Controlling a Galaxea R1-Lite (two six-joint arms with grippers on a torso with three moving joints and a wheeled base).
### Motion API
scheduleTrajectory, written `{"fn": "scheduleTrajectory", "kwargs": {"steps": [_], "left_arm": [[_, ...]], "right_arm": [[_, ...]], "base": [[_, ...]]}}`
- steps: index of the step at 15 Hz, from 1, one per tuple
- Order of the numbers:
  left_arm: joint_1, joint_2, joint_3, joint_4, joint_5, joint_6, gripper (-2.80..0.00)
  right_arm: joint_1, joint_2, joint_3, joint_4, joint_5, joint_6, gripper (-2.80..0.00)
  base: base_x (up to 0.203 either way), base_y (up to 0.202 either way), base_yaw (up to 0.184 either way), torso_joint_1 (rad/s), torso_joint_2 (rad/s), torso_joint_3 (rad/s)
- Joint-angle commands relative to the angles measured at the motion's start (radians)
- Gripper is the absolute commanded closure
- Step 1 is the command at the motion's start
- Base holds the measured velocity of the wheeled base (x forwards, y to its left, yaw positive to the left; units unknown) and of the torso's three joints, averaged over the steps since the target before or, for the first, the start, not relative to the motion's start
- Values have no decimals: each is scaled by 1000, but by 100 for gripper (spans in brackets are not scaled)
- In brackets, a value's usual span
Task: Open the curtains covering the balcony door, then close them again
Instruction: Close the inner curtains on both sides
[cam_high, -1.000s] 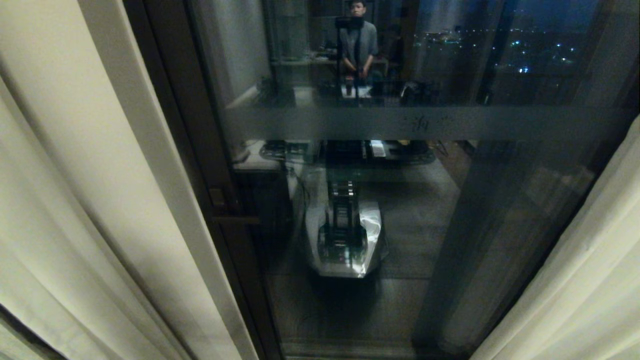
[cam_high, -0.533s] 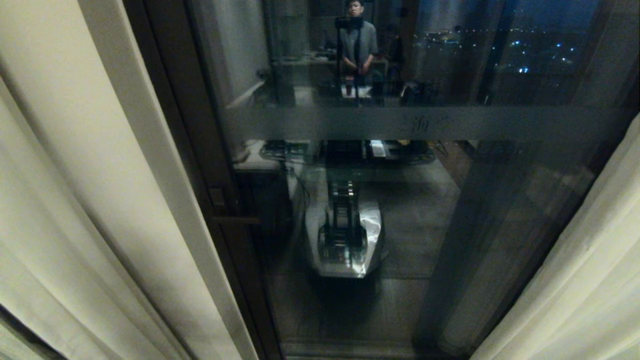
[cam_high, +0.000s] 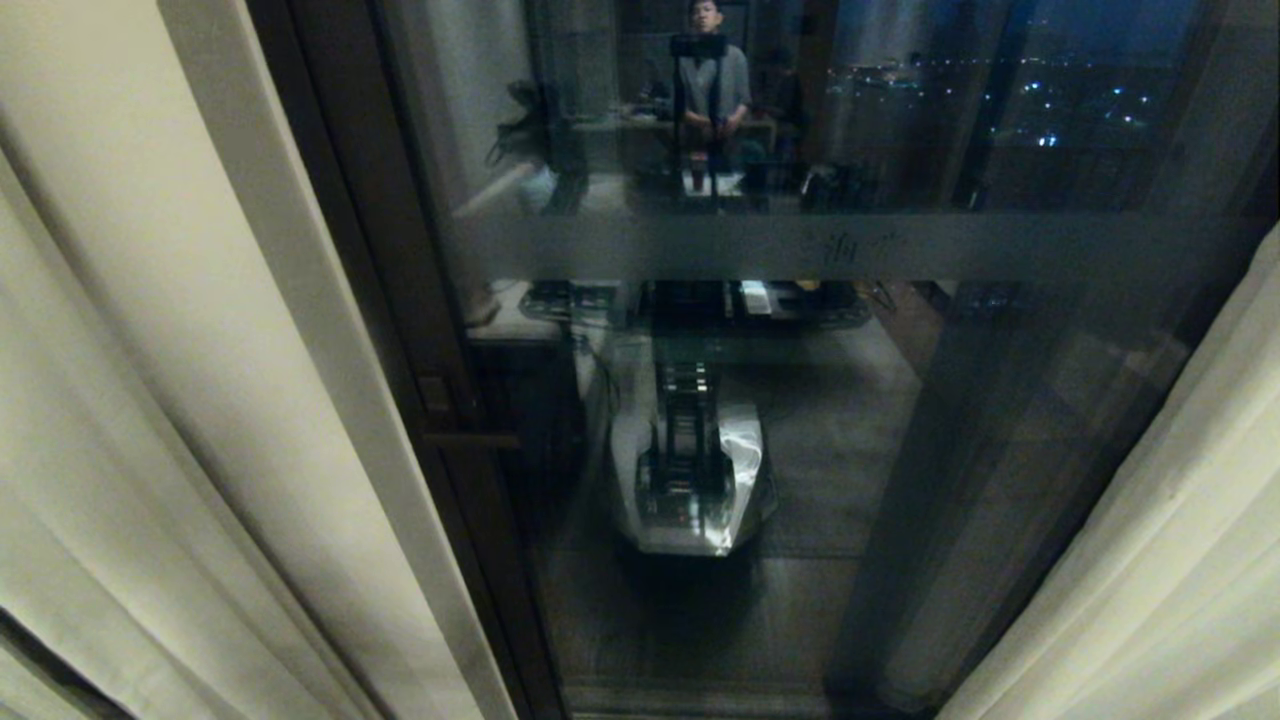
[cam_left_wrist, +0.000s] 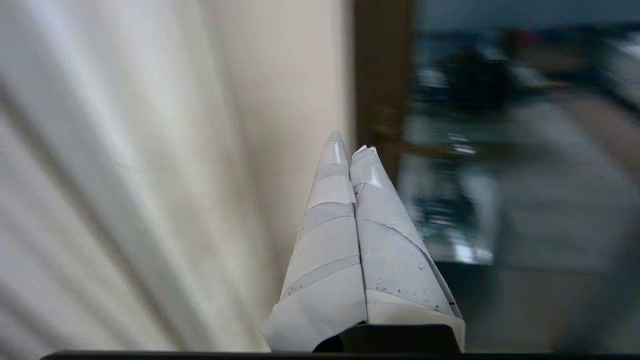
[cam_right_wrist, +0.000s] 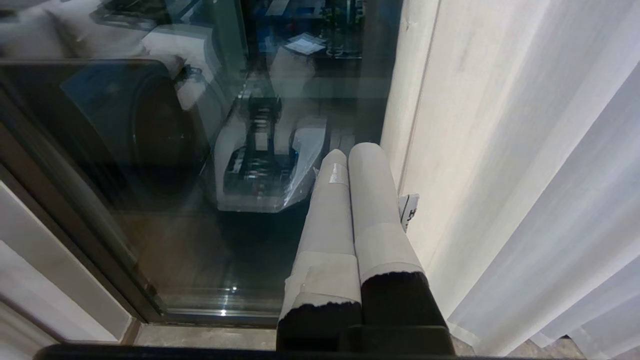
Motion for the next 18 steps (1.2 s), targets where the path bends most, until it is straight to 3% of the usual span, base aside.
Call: {"fn": "scheduleTrajectory", "kwargs": {"steps": [1, 4, 8, 10, 13, 14, 18], "left_arm": [[-3, 165, -82, 3, 91, 8, 0], [-3, 301, -177, 3, 249, -2, 0], [5, 476, -294, 4, 408, -80, 0], [48, 552, -346, 5, 442, -119, 0], [170, 648, -411, 3, 410, -135, 0], [199, 667, -423, 3, 392, -136, -280], [318, 749, -468, 2, 370, -135, -280]], "right_arm": [[0, 2, 0, 0, 0, 0, 0], [0, 2, 0, 0, 0, 0, 0], [0, 2, 0, 0, 0, 0, 0], [0, 2, 0, 0, 0, 0, 0], [0, 2, 0, 0, 0, 0, 0], [0, 2, 0, 0, 0, 0, 0], [0, 2, 0, 0, 0, 0, 0]], "base": [[0, 0, 0, 0, 0, 0], [0, 0, 0, 0, 0, 0], [0, 0, 0, 0, 0, 0], [0, 0, 0, 0, 0, 0], [0, 0, 0, 0, 0, 0], [0, 0, 0, 0, 0, 0], [0, 0, 0, 0, 0, 0]]}}
